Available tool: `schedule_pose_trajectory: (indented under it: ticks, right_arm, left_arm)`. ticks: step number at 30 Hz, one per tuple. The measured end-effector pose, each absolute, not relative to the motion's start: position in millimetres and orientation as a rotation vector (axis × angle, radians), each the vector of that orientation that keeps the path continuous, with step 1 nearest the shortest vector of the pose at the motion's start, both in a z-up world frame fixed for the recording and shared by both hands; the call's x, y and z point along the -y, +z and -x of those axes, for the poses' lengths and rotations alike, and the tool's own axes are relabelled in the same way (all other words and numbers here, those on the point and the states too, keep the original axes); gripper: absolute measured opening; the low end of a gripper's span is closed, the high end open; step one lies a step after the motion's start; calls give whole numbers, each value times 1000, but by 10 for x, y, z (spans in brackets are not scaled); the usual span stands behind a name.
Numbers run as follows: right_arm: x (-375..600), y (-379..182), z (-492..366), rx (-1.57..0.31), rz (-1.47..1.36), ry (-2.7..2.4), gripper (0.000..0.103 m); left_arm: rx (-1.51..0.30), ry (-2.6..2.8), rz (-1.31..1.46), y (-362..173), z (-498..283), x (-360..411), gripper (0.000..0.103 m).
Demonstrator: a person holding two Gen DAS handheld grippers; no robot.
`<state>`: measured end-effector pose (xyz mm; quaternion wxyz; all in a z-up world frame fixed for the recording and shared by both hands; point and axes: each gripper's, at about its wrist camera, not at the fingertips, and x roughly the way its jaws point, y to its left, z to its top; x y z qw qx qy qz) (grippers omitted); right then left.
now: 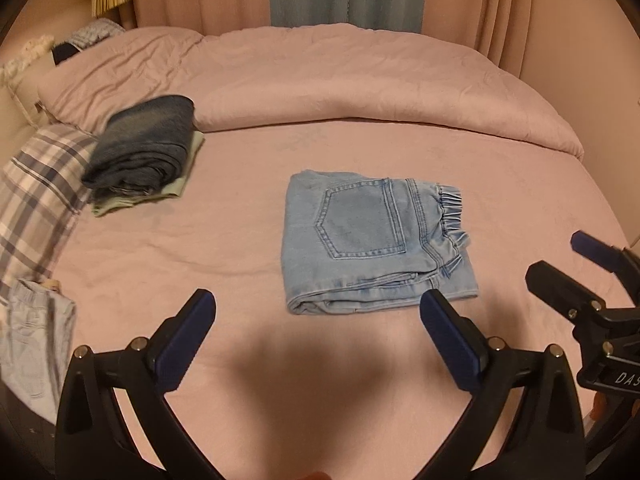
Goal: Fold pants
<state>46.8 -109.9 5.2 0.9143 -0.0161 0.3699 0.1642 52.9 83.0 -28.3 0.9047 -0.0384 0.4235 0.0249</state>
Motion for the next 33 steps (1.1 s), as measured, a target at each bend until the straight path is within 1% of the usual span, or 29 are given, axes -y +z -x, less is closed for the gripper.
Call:
schedule_pose_trajectory:
  ticks: [6, 33]
  right_arm:
    - [1098, 178, -324, -735, 31, 337, 99]
    - [1103, 209, -263, -733, 31, 320, 99]
  left_arm:
    - [-859, 85, 63, -165, -359, -757, 102]
    - [-877, 84, 76, -194, -327, -683, 102]
